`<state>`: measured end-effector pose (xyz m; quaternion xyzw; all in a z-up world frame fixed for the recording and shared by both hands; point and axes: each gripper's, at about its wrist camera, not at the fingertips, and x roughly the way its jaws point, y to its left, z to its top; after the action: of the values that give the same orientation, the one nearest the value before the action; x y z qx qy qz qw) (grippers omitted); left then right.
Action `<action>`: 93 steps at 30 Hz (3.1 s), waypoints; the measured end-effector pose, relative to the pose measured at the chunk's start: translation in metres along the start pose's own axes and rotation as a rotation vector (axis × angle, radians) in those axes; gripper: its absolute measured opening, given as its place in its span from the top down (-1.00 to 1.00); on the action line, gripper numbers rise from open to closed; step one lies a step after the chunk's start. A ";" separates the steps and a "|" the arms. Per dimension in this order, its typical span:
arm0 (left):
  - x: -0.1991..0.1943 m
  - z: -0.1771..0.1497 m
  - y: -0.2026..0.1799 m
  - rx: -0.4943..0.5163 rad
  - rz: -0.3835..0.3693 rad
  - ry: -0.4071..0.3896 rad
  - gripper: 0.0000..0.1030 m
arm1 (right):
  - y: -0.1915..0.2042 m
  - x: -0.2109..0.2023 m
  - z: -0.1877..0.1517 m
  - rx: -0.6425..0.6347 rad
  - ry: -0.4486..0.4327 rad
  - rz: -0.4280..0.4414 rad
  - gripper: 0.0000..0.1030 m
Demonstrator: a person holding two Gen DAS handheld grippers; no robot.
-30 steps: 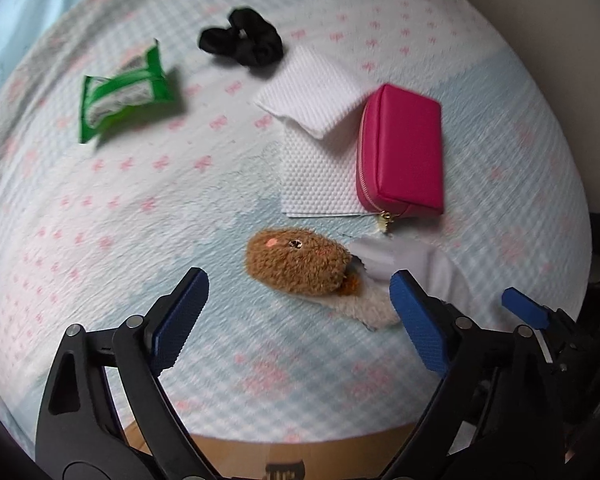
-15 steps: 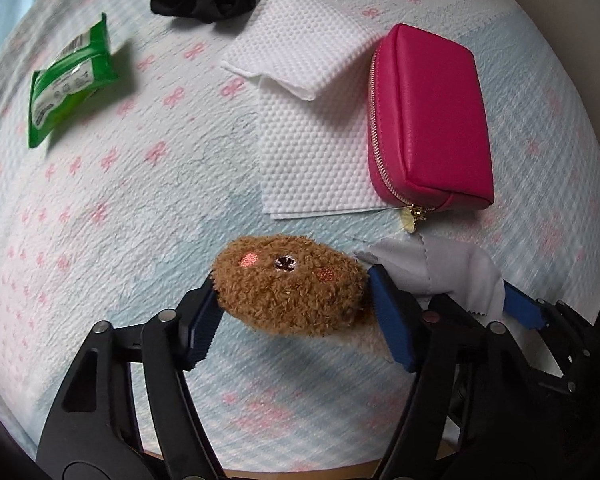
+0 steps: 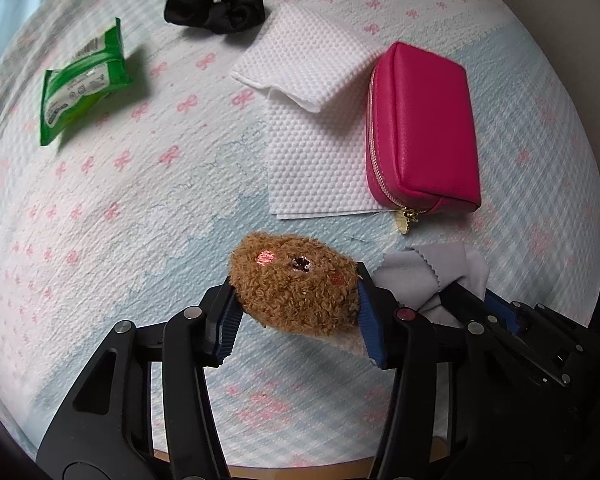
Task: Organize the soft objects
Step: 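Grasp the brown plush with the left tool while the right tool grasps the grey cloth, then carry the plush and cloth into the box and open both tools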
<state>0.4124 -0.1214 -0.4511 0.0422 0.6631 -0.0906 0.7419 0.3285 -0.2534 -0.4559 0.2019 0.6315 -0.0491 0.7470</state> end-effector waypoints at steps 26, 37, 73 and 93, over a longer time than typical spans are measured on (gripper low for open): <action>-0.200 -0.032 0.005 -0.027 0.030 -0.279 0.09 | 0.011 -0.183 -0.017 -0.071 -0.239 0.051 0.78; -0.299 -0.107 0.024 -0.032 0.026 -0.404 0.09 | 0.058 -0.265 -0.084 -0.175 -0.314 0.052 0.78; -0.202 -0.317 0.068 -0.098 0.021 -0.156 0.09 | 0.096 -0.191 -0.264 -0.298 -0.116 0.027 0.78; -0.142 -0.275 0.067 0.010 0.166 -0.047 -1.00 | 0.056 -0.124 -0.218 -0.061 -0.001 0.015 -0.47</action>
<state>0.1422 0.0052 -0.3467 0.0987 0.6394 -0.0330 0.7618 0.1213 -0.1453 -0.3489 0.1836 0.6308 -0.0246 0.7535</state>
